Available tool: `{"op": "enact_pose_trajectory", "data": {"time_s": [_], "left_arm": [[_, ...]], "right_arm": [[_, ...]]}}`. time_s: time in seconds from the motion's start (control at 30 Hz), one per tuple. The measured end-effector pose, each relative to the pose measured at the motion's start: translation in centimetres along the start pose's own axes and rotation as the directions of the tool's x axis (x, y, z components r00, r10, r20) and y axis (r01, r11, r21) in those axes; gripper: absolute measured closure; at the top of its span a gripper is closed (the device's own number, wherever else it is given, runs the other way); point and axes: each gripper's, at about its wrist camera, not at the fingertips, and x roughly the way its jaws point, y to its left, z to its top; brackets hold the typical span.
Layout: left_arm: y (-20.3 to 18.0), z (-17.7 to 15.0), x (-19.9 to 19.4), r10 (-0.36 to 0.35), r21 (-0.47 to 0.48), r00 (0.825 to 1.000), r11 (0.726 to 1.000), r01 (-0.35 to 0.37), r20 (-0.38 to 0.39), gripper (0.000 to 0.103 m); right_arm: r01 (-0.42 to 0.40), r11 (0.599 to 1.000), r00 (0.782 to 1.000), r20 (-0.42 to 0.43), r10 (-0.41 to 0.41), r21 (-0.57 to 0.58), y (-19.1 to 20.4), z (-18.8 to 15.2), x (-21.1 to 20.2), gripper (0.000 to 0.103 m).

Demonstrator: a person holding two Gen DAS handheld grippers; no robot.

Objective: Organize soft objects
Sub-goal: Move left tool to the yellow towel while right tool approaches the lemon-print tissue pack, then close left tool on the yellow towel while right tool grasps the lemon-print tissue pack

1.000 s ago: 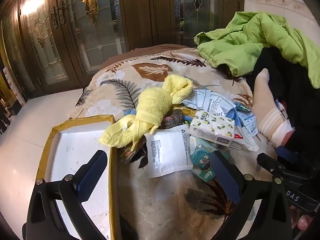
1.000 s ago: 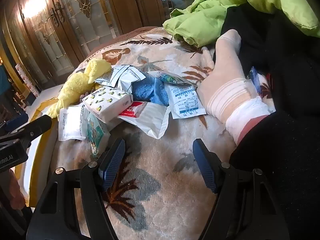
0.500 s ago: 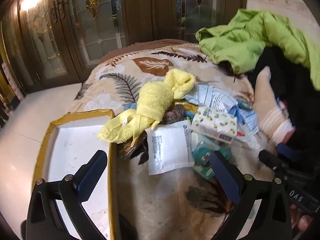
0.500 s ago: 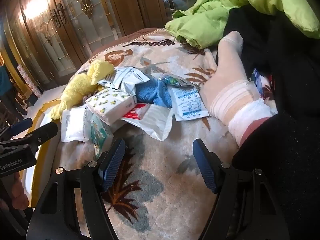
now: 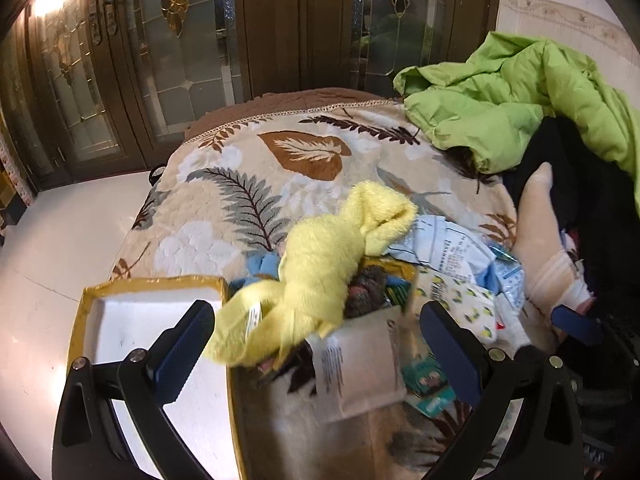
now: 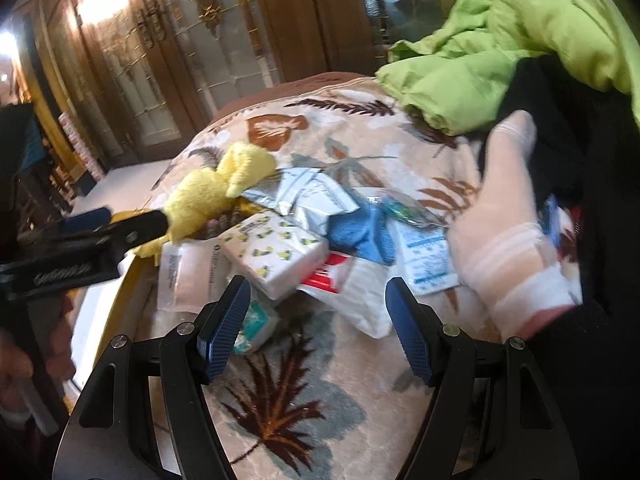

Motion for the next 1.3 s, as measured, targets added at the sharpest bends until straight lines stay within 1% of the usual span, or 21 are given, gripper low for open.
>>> {"op": "enact_pose_trajectory", "data": {"time_s": [0.2,0.33,0.43,0.47,0.6,0.77,1.17,1.3], "left_arm": [[0.3,1.2,1.8,-0.021,0.016,0.999,1.0,0.022,-0.031,0.0],[0.3,2.3,2.6,-0.018,0.016,0.999,1.0,0.019,-0.039,0.0],[0.1,2.9,3.1,-0.033,0.027,0.998,0.999,0.034,-0.046,0.0],[0.0,3.0,3.3,-0.043,0.036,0.998,0.998,0.045,-0.048,0.0],[-0.6,3.2,3.6,-0.019,0.064,0.999,0.998,0.022,-0.041,0.0],[-0.7,3.2,4.1,-0.009,0.072,0.999,0.997,0.012,-0.04,0.0],[-0.8,3.4,4.5,-0.001,0.073,0.999,0.997,0.004,-0.041,0.0],[-1.0,3.5,4.7,0.002,0.075,0.999,0.997,0.001,-0.044,0.0]], "right_arm": [[-0.046,0.992,0.999,-0.02,0.044,-0.115,1.7,0.7,1.0,0.032],[-0.111,0.972,0.994,-0.041,0.105,-0.208,2.4,1.7,1.8,0.032],[-0.128,0.96,0.991,-0.071,0.114,-0.249,2.5,2.3,2.5,0.032],[-0.133,0.958,0.99,-0.079,0.117,-0.253,2.5,2.4,2.7,0.032],[-0.153,0.955,0.987,-0.094,0.133,-0.253,2.5,2.6,3.3,0.032],[-0.17,0.949,0.983,-0.113,0.144,-0.264,2.6,2.6,4.0,0.032],[-0.177,0.951,0.982,-0.112,0.153,-0.253,2.4,3.1,4.1,0.032],[-0.191,0.951,0.979,-0.118,0.166,-0.245,2.4,3.2,4.3,0.032]]}}
